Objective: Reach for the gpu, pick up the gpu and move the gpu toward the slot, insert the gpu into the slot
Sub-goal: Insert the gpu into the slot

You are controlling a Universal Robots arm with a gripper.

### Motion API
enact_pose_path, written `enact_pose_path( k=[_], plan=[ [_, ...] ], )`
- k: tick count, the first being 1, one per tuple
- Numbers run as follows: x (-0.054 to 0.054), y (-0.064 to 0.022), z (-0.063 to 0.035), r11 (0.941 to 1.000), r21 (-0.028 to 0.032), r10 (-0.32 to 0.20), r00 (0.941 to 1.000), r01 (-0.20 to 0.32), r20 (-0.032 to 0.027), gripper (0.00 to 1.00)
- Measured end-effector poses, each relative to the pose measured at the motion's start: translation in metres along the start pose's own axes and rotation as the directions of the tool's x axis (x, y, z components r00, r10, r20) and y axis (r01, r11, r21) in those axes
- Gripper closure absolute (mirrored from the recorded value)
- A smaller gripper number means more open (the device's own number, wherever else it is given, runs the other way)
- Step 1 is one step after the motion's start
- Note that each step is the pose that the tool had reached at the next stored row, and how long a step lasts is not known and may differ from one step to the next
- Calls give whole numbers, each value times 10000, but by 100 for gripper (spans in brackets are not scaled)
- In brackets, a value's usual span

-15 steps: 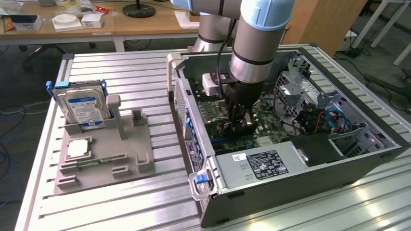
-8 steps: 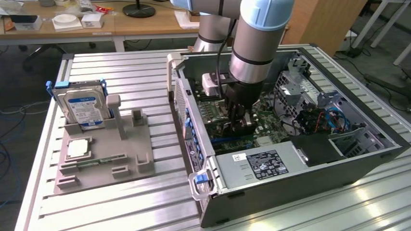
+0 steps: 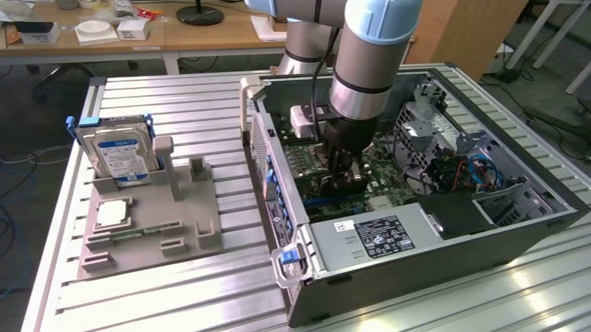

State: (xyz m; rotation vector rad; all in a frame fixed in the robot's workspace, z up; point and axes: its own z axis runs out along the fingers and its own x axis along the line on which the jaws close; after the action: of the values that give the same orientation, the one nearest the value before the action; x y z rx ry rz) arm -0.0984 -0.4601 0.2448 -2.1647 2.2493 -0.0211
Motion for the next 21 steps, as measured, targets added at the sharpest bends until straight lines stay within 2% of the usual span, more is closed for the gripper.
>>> enact_pose_path(
  k=[21],
  plan=[
    [-18,2,4,9999,0,-162,9999,162,7,74]
  ],
)
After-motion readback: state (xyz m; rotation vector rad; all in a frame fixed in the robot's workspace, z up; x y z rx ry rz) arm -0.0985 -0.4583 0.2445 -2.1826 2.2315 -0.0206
